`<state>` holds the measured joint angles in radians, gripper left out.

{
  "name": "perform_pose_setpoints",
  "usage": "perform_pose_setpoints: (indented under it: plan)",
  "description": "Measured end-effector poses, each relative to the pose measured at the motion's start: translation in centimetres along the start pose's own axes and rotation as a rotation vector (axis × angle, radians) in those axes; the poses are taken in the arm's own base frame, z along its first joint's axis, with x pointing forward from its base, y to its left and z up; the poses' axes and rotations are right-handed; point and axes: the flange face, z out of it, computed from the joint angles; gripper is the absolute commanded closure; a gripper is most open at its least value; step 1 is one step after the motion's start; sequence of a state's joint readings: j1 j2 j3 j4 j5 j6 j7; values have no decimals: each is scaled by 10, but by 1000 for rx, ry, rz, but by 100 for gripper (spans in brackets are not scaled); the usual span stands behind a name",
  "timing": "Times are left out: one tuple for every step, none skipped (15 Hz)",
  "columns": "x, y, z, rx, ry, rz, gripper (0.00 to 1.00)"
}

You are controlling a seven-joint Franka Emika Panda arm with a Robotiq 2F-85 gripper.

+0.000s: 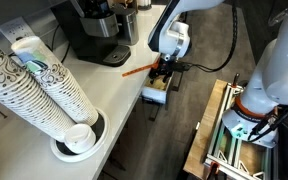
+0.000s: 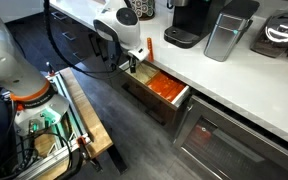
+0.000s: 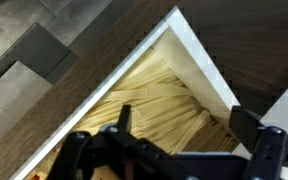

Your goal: Remove two white objects from the left side of the drawer and put them on the counter

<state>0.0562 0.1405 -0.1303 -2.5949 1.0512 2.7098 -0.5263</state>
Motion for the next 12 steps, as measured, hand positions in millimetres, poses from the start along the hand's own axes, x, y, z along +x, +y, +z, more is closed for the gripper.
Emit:
perform_pose_setpoints:
  plan:
    - [3, 4, 4, -1, 6, 9, 0]
    - [6, 8, 8, -1, 16, 20, 0]
    - [8, 11, 11, 1, 26, 31, 0]
    - [12, 14, 14, 2, 43, 43, 0]
    - [15, 18, 16, 5, 59, 56, 0]
    - [18, 21, 17, 8, 76, 67, 1]
    - [20, 25, 19, 12, 91, 79, 3]
    - [23, 29, 20, 13, 105, 90, 7]
    - [25, 32, 22, 14, 116, 97, 26]
    - [26, 35, 24, 16, 124, 102, 30]
    - [26, 38, 26, 18, 131, 106, 37]
    - [28, 41, 29, 20, 136, 111, 47]
